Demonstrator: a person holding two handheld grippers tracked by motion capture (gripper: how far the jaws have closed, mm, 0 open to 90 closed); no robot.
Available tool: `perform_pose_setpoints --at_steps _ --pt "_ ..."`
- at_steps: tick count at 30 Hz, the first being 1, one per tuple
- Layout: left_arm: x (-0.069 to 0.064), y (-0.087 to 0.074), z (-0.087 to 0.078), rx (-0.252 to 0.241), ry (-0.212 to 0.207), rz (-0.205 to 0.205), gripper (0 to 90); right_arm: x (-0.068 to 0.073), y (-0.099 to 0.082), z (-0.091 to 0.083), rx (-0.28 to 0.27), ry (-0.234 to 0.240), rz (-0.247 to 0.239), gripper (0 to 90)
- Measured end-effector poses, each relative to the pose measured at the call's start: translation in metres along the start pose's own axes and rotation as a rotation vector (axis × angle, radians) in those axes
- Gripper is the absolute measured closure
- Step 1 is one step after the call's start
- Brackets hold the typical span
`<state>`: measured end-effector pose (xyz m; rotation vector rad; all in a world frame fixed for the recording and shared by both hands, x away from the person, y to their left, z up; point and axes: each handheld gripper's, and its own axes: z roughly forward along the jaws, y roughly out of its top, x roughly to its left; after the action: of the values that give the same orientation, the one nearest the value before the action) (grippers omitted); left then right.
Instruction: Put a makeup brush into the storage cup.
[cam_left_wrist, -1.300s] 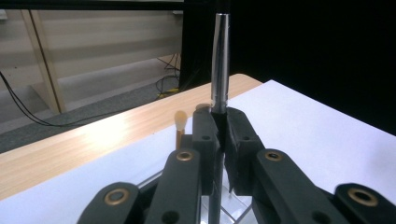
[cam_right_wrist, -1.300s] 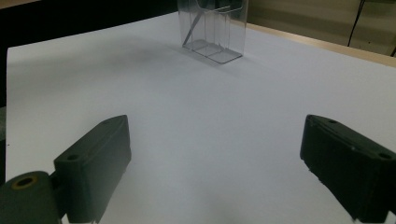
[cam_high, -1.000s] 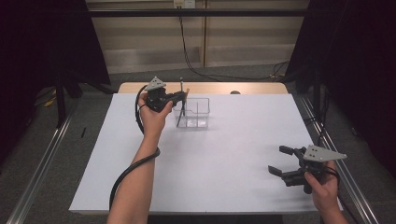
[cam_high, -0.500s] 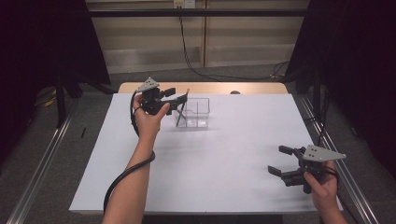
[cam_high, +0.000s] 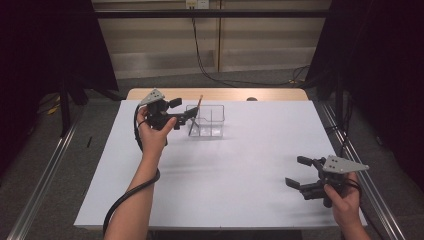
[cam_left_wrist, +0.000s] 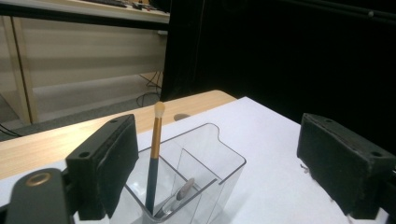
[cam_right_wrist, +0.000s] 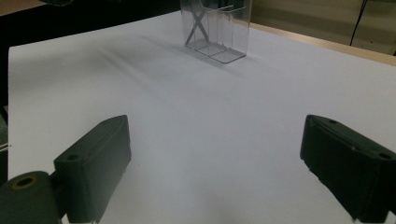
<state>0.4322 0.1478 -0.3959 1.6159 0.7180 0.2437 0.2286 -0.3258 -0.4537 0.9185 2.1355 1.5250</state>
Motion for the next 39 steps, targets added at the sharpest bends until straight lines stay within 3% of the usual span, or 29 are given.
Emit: perform_pose_setpoints --at_steps 8,11,39 --pt "-0.004 0.003 -0.011 -0.031 -0.008 0.009 7.4 0.002 0.0 -0.001 0.0 -0.005 0.0 8.7" --pt "-0.005 0.002 -0.014 -0.025 -0.005 0.026 7.1 0.002 0.0 -0.002 -0.006 -0.008 -0.001 8.7" --pt "0.001 -0.005 -0.045 -0.03 0.008 0.021 5.1 0.007 0.0 -0.003 0.0 -0.015 -0.007 8.7"
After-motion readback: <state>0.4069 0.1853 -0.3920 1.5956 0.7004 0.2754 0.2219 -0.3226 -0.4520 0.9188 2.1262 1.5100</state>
